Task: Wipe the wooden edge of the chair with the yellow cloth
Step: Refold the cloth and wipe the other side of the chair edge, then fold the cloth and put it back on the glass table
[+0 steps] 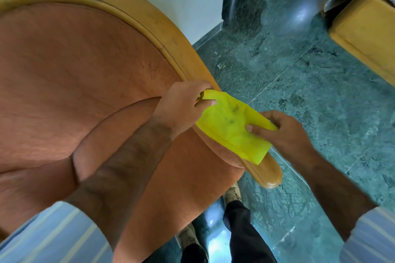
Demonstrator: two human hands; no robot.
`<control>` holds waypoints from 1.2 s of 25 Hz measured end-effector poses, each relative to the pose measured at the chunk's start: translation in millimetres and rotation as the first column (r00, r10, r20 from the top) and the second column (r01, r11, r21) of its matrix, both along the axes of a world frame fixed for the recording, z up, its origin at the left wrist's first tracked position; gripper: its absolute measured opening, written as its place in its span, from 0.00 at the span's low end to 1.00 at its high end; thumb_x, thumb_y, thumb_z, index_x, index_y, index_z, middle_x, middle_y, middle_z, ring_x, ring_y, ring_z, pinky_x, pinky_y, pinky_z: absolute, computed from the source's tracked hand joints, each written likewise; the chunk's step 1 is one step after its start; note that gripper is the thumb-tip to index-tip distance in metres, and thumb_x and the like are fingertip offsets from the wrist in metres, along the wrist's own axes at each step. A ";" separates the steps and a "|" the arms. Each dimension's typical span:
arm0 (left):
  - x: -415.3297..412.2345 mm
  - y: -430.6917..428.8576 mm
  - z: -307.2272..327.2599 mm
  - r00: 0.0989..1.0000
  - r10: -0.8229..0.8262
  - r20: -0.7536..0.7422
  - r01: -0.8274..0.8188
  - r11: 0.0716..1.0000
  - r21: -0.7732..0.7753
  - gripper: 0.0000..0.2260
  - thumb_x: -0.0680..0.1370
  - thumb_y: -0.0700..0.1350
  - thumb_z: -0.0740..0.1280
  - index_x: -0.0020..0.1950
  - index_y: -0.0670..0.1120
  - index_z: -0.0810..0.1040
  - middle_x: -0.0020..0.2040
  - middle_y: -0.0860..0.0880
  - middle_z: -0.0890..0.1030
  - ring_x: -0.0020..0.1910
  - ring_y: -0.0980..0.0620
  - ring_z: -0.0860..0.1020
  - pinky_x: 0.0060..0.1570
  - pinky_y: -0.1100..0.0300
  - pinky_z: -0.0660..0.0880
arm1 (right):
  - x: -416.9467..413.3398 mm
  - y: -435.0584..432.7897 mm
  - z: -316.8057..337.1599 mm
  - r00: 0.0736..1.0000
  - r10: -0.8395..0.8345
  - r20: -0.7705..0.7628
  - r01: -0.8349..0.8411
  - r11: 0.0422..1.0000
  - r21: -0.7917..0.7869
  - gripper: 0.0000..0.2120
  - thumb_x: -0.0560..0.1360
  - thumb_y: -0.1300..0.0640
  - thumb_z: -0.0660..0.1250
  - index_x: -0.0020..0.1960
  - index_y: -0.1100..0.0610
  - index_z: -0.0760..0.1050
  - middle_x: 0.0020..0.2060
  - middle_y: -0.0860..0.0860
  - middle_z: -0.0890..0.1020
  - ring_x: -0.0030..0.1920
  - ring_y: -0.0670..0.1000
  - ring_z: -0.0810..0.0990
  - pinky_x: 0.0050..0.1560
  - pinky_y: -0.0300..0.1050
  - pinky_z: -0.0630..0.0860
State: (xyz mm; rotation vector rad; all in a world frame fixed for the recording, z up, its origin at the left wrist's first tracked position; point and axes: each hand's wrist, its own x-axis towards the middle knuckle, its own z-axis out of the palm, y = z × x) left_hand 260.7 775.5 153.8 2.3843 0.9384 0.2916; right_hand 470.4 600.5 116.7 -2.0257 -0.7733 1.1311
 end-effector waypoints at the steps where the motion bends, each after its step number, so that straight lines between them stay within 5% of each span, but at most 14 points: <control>1: -11.1 -2.9 4.2 0.995 0.078 0.066 -0.074 0.996 -0.048 0.11 0.78 0.51 0.73 0.58 0.47 0.82 0.43 0.53 0.81 0.43 0.54 0.78 0.42 0.60 0.71 | -1.1 8.3 9.7 0.996 -0.043 -0.082 0.048 0.997 0.063 0.14 0.66 0.45 0.82 0.45 0.47 0.80 0.39 0.39 0.83 0.39 0.41 0.81 0.41 0.38 0.75; 5: -73.2 -10.5 19.9 0.843 0.473 0.256 -0.392 0.866 -0.310 0.02 0.79 0.48 0.70 0.49 0.54 0.79 0.38 0.61 0.79 0.38 0.65 0.75 0.40 0.68 0.71 | -39.9 57.1 51.2 0.900 0.026 -0.435 0.059 0.982 0.181 0.14 0.67 0.51 0.82 0.46 0.47 0.78 0.41 0.50 0.82 0.42 0.50 0.83 0.38 0.46 0.81; 9: -162.0 -30.2 35.3 0.584 0.744 0.325 -0.529 0.652 -0.543 0.05 0.80 0.47 0.70 0.51 0.47 0.80 0.42 0.48 0.80 0.43 0.54 0.75 0.45 0.49 0.75 | -122.9 104.5 74.4 0.879 0.127 -0.459 -0.034 0.978 0.205 0.18 0.68 0.53 0.78 0.56 0.55 0.81 0.48 0.58 0.88 0.45 0.52 0.87 0.44 0.48 0.85; 12: -246.0 -66.3 45.0 0.344 0.877 0.336 -0.604 0.481 -0.636 0.06 0.78 0.46 0.72 0.51 0.45 0.82 0.45 0.42 0.83 0.45 0.53 0.78 0.46 0.53 0.76 | -199.8 125.6 87.7 0.812 0.271 -0.517 -0.228 0.962 0.148 0.22 0.69 0.57 0.78 0.61 0.61 0.81 0.51 0.57 0.89 0.43 0.50 0.88 0.41 0.44 0.87; 15: -328.5 -126.5 52.5 0.040 0.957 0.287 -0.625 0.248 -0.740 0.10 0.78 0.42 0.74 0.57 0.40 0.82 0.51 0.42 0.86 0.48 0.50 0.83 0.46 0.54 0.79 | -280.9 132.9 93.7 0.644 0.471 -0.603 -0.524 0.846 0.102 0.14 0.74 0.62 0.74 0.60 0.61 0.82 0.46 0.54 0.90 0.38 0.47 0.88 0.32 0.39 0.82; 19: -404.0 -240.6 55.1 -0.262 0.938 0.226 -0.433 0.094 -0.896 0.15 0.75 0.37 0.75 0.61 0.47 0.81 0.57 0.45 0.85 0.52 0.47 0.85 0.45 0.52 0.84 | -381.1 113.8 95.5 0.457 0.597 -0.659 -0.748 0.659 0.079 0.18 0.73 0.62 0.73 0.63 0.63 0.81 0.57 0.60 0.87 0.50 0.53 0.88 0.47 0.44 0.85; 21: -420.6 -305.4 56.9 -0.408 0.891 0.200 -0.407 0.019 -0.913 0.18 0.73 0.38 0.76 0.62 0.46 0.80 0.58 0.44 0.86 0.52 0.45 0.86 0.46 0.46 0.85 | -429.2 83.8 91.5 0.407 0.635 -0.656 -0.820 0.571 0.044 0.19 0.71 0.61 0.74 0.62 0.63 0.81 0.59 0.61 0.86 0.49 0.52 0.88 0.46 0.43 0.85; 25: -414.0 -419.1 55.1 -0.671 0.729 0.135 -0.398 -0.201 -0.895 0.17 0.74 0.39 0.73 0.63 0.43 0.80 0.54 0.46 0.89 0.51 0.49 0.86 0.48 0.54 0.84 | -493.4 4.3 85.2 0.285 0.713 -0.641 -0.934 0.357 -0.019 0.17 0.78 0.65 0.70 0.67 0.62 0.79 0.60 0.61 0.86 0.59 0.59 0.86 0.63 0.56 0.79; 27: -403.8 -479.5 48.8 -0.763 0.638 0.102 -0.377 -0.312 -0.872 0.14 0.78 0.36 0.70 0.64 0.43 0.81 0.54 0.47 0.89 0.53 0.47 0.86 0.51 0.50 0.83 | -517.4 -40.1 79.2 0.180 0.768 -0.615 -0.977 0.210 -0.025 0.15 0.78 0.64 0.71 0.64 0.59 0.82 0.57 0.58 0.88 0.57 0.57 0.87 0.60 0.54 0.81; 30: -383.6 -564.4 33.1 -0.885 0.462 0.054 -0.287 -0.451 -0.845 0.12 0.79 0.34 0.69 0.62 0.42 0.83 0.56 0.40 0.88 0.54 0.42 0.85 0.56 0.47 0.79 | -548.0 -108.8 57.3 -0.007 0.822 -0.569 -0.999 -0.034 -0.035 0.08 0.74 0.63 0.76 0.53 0.57 0.86 0.47 0.53 0.90 0.43 0.52 0.88 0.40 0.43 0.84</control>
